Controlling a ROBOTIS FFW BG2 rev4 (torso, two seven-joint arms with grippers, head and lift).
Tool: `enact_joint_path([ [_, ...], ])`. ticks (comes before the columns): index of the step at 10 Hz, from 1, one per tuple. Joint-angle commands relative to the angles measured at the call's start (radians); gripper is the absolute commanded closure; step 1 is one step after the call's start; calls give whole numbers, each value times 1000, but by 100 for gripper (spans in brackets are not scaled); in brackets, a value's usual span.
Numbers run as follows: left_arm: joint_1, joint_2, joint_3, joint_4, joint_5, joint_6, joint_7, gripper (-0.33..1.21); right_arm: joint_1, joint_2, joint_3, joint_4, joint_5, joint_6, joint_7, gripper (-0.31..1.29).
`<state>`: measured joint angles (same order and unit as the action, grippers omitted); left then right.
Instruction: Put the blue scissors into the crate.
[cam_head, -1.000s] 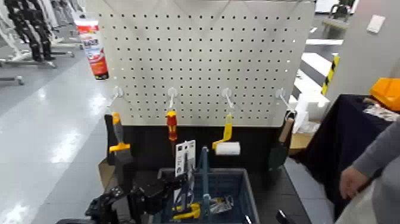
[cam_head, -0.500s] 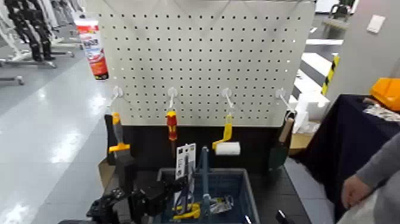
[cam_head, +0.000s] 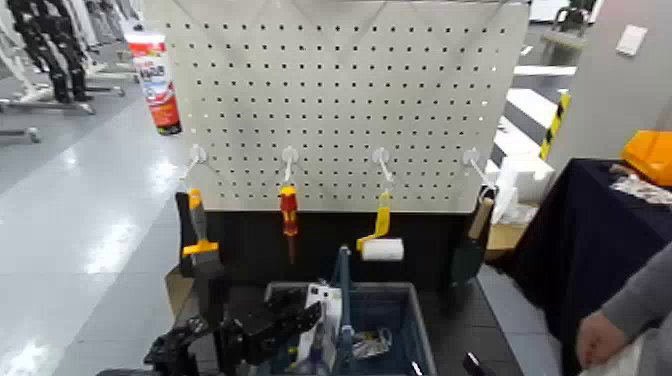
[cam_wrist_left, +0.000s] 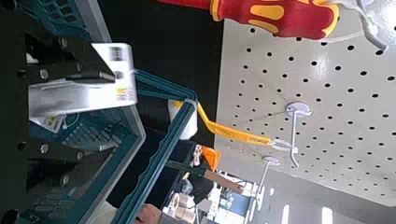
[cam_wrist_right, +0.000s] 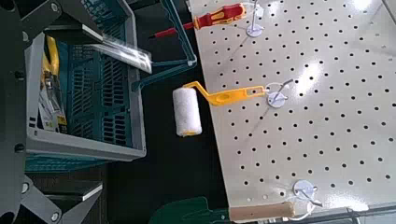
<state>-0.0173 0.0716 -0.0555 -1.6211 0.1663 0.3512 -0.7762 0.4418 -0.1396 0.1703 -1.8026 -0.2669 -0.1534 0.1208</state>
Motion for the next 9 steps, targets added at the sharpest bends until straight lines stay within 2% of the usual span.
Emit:
enact_joint_path([
  [1,-1,-1,3,-5,1,-4,0,-15,0,0,0,0,0,2,0,19],
  [5,2,-1,5,-10,1,-18,2,-15,0,2,0,0,0,0,0,19],
  [6,28,-1,16,-42,1,-40,26,-10,0,0,-2,2,0,-5,0,19],
  [7,79,-9,32,-103,-21,-69,87,-5,0,2,-3,2,2,-6,0,19],
  [9,231,-52,72,-227,-100,-164,272,-5,8,3,-3,-6,20,-2,-26,19],
])
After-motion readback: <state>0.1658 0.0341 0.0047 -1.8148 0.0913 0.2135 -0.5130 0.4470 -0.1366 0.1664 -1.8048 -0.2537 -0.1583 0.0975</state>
